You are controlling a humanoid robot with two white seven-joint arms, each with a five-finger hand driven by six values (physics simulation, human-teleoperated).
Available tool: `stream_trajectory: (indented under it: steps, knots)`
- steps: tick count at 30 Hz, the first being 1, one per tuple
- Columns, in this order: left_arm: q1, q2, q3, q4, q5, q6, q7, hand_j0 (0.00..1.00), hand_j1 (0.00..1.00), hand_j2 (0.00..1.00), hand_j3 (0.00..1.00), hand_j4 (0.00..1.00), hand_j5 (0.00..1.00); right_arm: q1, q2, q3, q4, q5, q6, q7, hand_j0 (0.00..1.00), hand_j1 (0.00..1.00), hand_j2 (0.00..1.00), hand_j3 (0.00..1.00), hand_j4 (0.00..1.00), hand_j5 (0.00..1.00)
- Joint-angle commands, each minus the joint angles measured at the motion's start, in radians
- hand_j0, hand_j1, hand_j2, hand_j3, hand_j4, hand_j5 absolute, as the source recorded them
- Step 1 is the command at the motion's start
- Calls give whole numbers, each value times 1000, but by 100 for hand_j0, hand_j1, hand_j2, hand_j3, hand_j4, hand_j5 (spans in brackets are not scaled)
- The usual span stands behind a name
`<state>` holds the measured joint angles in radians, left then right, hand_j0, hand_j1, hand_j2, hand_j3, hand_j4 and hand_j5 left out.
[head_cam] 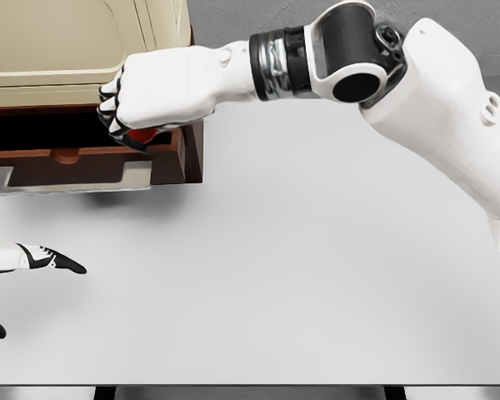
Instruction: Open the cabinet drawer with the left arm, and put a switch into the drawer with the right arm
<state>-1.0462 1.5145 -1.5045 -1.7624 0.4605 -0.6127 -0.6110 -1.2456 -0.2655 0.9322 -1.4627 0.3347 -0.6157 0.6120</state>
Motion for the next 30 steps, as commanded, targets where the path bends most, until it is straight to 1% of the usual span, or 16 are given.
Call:
stream_trajectory:
  steps: [1, 2, 3, 5, 6, 8, 10, 12, 16, 20, 23, 26, 27, 28, 29, 30]
  knots:
    - [0, 0, 1, 0, 7, 2, 0, 100, 100, 100, 100, 100, 100, -3, 54, 7, 59, -5, 5, -1, 27, 27, 27, 27, 27, 27]
    - [0, 0, 1, 0, 7, 2, 0, 100, 100, 100, 100, 100, 100, -11, 72, 5, 102, -5, 5, -1, 27, 27, 27, 27, 27, 27]
    - [0, 0, 1, 0, 7, 2, 0, 100, 100, 100, 100, 100, 100, -18, 91, 7, 125, -5, 5, -1, 27, 27, 27, 27, 27, 27]
    - [0, 1, 1, 0, 7, 2, 0, 100, 100, 100, 100, 100, 100, -41, 115, 7, 196, -5, 5, -1, 26, 26, 26, 26, 26, 26]
    - [0, 1, 1, 0, 7, 2, 0, 100, 100, 100, 100, 100, 100, -44, 124, 5, 211, -3, 5, -1, 26, 26, 26, 26, 26, 26]
    - [2, 1, 1, 0, 7, 2, 0, 100, 100, 100, 100, 100, 100, -55, 173, 13, 288, -3, 5, -1, 26, 26, 26, 26, 26, 26]
    - [2, 0, 1, 0, 6, 2, 0, 100, 100, 100, 100, 100, 100, -66, 206, 23, 346, -3, 5, -1, 26, 26, 26, 26, 26, 26]
    - [2, 1, 1, 0, 7, 2, 0, 100, 100, 100, 100, 100, 100, -68, 212, 27, 357, -2, 5, -1, 26, 26, 26, 26, 26, 26]
    - [2, 1, 1, 0, 7, 2, 0, 100, 100, 100, 100, 100, 100, -68, 233, 48, 404, -2, 5, -1, 26, 26, 26, 26, 26, 26]
    - [2, 1, 1, 0, 7, 2, 0, 100, 100, 100, 100, 100, 100, -74, 266, 66, 481, 0, 5, -1, 27, 27, 27, 27, 27, 27]
    - [2, 1, 1, 0, 7, 2, 0, 100, 100, 100, 100, 100, 100, -78, 266, 68, 481, 0, 5, -1, 29, 29, 29, 29, 29, 29]
    - [2, 1, 1, 0, 7, 2, 0, 100, 100, 100, 100, 100, 100, -83, 266, 80, 481, 1, 5, -1, 36, 36, 36, 36, 36, 36]
    - [2, 1, 1, 0, 7, 2, 0, 100, 100, 100, 100, 100, 100, -83, 266, 83, 481, 9, 5, -1, 47, 47, 47, 47, 47, 47]
    - [2, 1, 1, 0, 7, 2, 0, 100, 100, 100, 100, 100, 100, -83, 266, 99, 481, 30, 5, -1, 82, 82, 82, 82, 82, 82]
    - [2, 1, 1, 0, 7, 2, 0, 100, 100, 100, 100, 100, 100, -83, 266, 102, 479, 70, 5, -1, 100, 100, 100, 100, 100, 100]
    - [2, 1, 1, 0, 7, 2, 0, 100, 100, 100, 100, 100, 100, -83, 266, 103, 479, 79, 5, -1, 100, 100, 100, 100, 100, 100]
